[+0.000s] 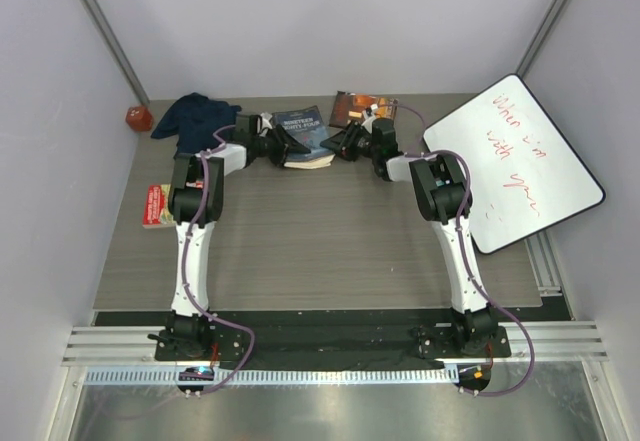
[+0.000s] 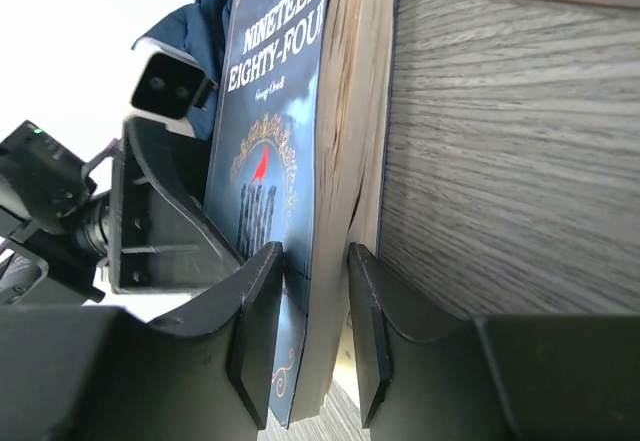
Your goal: Fold and stack the t-shirts
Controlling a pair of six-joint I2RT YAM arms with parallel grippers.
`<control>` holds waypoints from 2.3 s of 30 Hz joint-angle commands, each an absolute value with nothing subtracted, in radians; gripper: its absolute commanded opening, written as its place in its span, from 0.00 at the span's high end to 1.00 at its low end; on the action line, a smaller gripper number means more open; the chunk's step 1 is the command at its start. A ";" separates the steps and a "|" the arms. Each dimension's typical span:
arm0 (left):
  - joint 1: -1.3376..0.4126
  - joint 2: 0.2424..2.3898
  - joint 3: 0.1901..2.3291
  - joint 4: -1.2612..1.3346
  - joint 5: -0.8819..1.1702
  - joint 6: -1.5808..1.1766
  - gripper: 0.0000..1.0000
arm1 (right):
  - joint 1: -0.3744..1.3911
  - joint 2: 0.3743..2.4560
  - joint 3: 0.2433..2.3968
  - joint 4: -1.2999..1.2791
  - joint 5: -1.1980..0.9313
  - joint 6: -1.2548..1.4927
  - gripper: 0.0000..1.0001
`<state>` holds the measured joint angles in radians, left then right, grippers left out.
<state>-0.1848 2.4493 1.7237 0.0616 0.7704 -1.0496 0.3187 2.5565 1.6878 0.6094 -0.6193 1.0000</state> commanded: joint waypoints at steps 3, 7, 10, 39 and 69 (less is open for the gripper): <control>-0.287 2.497 1.700 -0.044 0.812 -0.993 0.73 | 0.434 2.618 1.680 0.495 -0.854 1.031 0.62; -0.282 2.476 1.689 -0.078 0.772 -0.960 0.85 | 0.425 2.606 1.646 0.511 -0.854 1.031 0.62; -0.276 2.442 1.645 -0.078 0.718 -0.954 1.00 | 0.414 2.579 1.592 0.528 -0.847 1.026 0.61; -0.138 1.481 1.240 -0.480 0.060 -0.842 1.00 | 0.357 2.238 1.157 0.563 -0.739 0.985 0.51; 0.066 1.209 0.904 -0.353 -0.365 -1.046 1.00 | 0.362 2.037 1.058 0.360 -0.769 0.859 0.51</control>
